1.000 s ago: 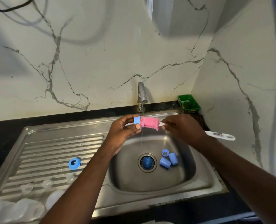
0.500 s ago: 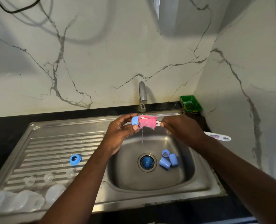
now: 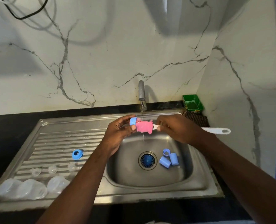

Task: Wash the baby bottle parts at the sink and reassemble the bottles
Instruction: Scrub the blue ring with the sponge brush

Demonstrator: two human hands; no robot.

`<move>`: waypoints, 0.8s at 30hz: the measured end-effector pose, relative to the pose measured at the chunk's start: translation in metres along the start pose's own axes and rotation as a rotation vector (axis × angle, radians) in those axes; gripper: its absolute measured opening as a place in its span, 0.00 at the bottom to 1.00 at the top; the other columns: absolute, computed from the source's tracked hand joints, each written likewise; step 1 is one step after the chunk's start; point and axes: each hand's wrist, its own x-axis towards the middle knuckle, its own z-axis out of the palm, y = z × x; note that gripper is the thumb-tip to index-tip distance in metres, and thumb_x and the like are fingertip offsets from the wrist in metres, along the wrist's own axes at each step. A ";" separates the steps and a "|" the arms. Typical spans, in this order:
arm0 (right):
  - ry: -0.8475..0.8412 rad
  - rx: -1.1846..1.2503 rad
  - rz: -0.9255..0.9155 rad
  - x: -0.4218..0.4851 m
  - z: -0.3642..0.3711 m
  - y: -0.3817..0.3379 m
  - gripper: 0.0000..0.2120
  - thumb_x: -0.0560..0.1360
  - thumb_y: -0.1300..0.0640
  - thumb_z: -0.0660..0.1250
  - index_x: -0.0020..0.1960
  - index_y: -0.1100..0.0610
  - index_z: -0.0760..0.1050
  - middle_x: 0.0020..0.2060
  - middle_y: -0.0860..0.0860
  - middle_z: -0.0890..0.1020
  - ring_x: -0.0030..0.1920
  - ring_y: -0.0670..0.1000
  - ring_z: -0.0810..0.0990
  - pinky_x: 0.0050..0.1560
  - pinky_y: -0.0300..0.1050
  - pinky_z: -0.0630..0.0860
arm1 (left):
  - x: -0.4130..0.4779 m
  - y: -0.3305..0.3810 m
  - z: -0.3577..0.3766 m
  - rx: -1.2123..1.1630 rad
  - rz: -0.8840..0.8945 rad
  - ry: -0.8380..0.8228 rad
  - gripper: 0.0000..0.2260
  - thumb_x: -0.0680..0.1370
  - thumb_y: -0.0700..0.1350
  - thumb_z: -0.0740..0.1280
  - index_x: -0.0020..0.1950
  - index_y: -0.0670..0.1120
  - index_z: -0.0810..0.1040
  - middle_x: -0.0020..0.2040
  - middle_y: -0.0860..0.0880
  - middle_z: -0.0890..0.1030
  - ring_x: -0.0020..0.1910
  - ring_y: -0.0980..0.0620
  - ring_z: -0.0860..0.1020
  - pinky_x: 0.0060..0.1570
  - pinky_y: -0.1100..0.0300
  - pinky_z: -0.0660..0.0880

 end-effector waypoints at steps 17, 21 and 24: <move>-0.036 0.080 0.100 -0.005 0.000 0.001 0.10 0.72 0.51 0.75 0.45 0.50 0.74 0.35 0.45 0.79 0.31 0.44 0.79 0.34 0.46 0.77 | -0.007 -0.013 0.014 -0.167 -0.048 0.026 0.17 0.75 0.33 0.70 0.64 0.42 0.79 0.60 0.43 0.83 0.61 0.44 0.81 0.57 0.52 0.81; -0.002 -0.102 0.035 -0.004 0.000 0.004 0.06 0.79 0.50 0.66 0.46 0.51 0.78 0.38 0.47 0.81 0.40 0.50 0.78 0.38 0.46 0.71 | -0.002 -0.008 0.010 -0.150 -0.041 -0.025 0.20 0.73 0.34 0.72 0.64 0.42 0.78 0.59 0.46 0.84 0.61 0.46 0.82 0.57 0.52 0.81; -0.003 -0.048 0.029 -0.001 0.000 0.001 0.07 0.79 0.52 0.65 0.47 0.53 0.79 0.39 0.49 0.82 0.42 0.53 0.79 0.41 0.49 0.74 | 0.003 -0.008 0.004 -0.143 -0.044 -0.054 0.18 0.75 0.33 0.70 0.65 0.43 0.78 0.59 0.46 0.84 0.61 0.48 0.81 0.57 0.52 0.81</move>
